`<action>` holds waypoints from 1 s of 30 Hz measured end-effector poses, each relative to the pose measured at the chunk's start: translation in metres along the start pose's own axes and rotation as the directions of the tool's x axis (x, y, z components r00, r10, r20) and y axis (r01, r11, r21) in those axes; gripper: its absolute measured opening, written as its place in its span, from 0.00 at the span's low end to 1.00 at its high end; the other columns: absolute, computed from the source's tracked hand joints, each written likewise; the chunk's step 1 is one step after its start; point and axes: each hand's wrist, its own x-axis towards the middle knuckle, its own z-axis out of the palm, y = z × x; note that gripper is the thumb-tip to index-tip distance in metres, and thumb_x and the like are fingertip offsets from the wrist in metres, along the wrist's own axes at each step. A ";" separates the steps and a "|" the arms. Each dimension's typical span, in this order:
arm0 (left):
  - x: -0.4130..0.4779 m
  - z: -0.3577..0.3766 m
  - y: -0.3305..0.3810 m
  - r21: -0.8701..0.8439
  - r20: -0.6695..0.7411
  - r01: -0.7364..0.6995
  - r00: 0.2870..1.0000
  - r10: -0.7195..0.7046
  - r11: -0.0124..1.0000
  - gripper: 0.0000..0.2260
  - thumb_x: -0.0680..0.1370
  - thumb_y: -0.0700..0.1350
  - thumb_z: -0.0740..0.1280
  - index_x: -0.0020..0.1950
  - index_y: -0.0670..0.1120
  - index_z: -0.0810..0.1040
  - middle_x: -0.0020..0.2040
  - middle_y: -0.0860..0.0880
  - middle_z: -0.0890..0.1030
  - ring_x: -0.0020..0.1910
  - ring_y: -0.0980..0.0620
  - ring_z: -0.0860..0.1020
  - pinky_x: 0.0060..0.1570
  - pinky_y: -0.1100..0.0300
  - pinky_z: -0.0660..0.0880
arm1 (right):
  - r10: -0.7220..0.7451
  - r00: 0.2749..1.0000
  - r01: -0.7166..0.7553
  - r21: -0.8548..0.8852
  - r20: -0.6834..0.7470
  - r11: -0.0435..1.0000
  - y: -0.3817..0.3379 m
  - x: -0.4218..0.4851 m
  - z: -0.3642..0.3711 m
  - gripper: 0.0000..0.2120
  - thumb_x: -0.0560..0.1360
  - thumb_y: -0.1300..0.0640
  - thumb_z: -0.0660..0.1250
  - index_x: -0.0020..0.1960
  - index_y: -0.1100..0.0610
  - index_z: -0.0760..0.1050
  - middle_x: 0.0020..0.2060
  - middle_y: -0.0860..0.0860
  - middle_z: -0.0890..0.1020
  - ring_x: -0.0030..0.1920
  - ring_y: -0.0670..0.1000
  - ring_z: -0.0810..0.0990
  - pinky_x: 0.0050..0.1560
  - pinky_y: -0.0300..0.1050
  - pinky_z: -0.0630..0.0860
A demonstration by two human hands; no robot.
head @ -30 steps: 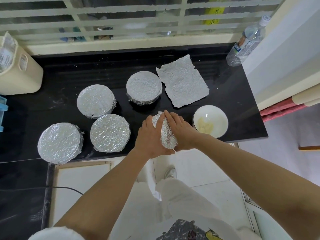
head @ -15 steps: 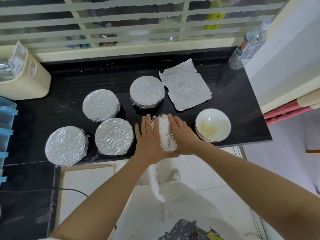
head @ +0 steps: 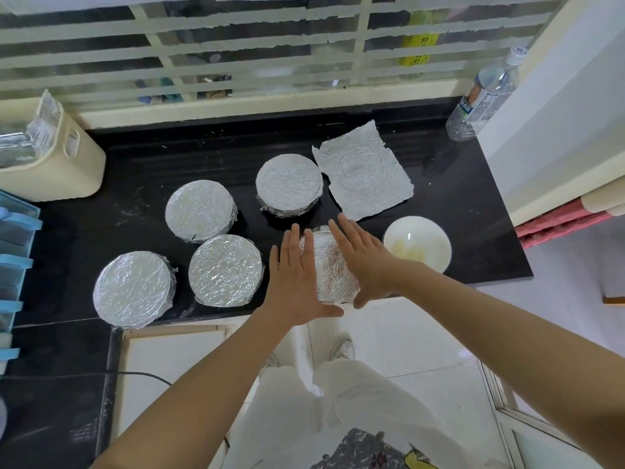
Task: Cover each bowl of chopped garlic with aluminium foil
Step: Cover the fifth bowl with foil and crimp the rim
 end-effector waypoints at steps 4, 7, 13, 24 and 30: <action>0.007 0.003 0.012 0.005 0.074 0.010 0.997 -0.011 1.000 0.67 0.63 0.71 0.72 0.76 0.40 0.29 0.77 0.38 0.30 0.78 0.40 0.34 0.77 0.45 0.41 | -0.070 0.994 0.079 -0.116 0.083 0.990 0.000 0.014 -0.006 0.71 0.61 0.47 0.81 0.73 0.58 0.22 0.75 0.54 0.28 0.76 0.56 0.31 0.78 0.55 0.45; 0.009 0.006 0.014 0.001 0.064 0.060 0.996 -0.060 0.998 0.65 0.65 0.69 0.73 0.77 0.38 0.32 0.78 0.37 0.35 0.79 0.39 0.41 0.76 0.47 0.47 | -0.073 0.994 0.080 -0.087 0.085 0.993 -0.002 0.020 -0.004 0.68 0.62 0.49 0.80 0.75 0.59 0.26 0.77 0.54 0.33 0.77 0.55 0.35 0.78 0.52 0.48; 0.011 0.011 0.011 0.103 0.025 0.031 0.999 -0.034 0.994 0.60 0.66 0.65 0.73 0.78 0.37 0.37 0.79 0.37 0.45 0.78 0.38 0.49 0.76 0.49 0.50 | -0.064 0.998 0.065 -0.046 0.009 0.997 -0.003 0.022 0.007 0.67 0.61 0.44 0.79 0.77 0.60 0.32 0.77 0.56 0.42 0.77 0.57 0.46 0.76 0.51 0.55; 0.018 -0.005 -0.010 0.240 0.186 -0.163 0.975 0.119 0.957 0.68 0.62 0.74 0.70 0.75 0.37 0.27 0.74 0.35 0.26 0.73 0.36 0.25 0.73 0.37 0.33 | 0.102 0.988 -0.096 0.050 -0.120 0.994 -0.019 0.015 0.025 0.66 0.61 0.42 0.78 0.77 0.58 0.32 0.77 0.55 0.45 0.76 0.57 0.52 0.73 0.53 0.62; 0.012 -0.007 -0.001 -0.029 0.217 -0.046 0.975 0.051 0.999 0.59 0.69 0.72 0.64 0.76 0.40 0.28 0.74 0.40 0.25 0.73 0.42 0.24 0.74 0.39 0.33 | 0.089 0.995 -0.077 0.185 -0.053 0.980 -0.013 0.008 0.018 0.71 0.59 0.49 0.82 0.74 0.54 0.24 0.76 0.56 0.33 0.78 0.58 0.38 0.76 0.54 0.53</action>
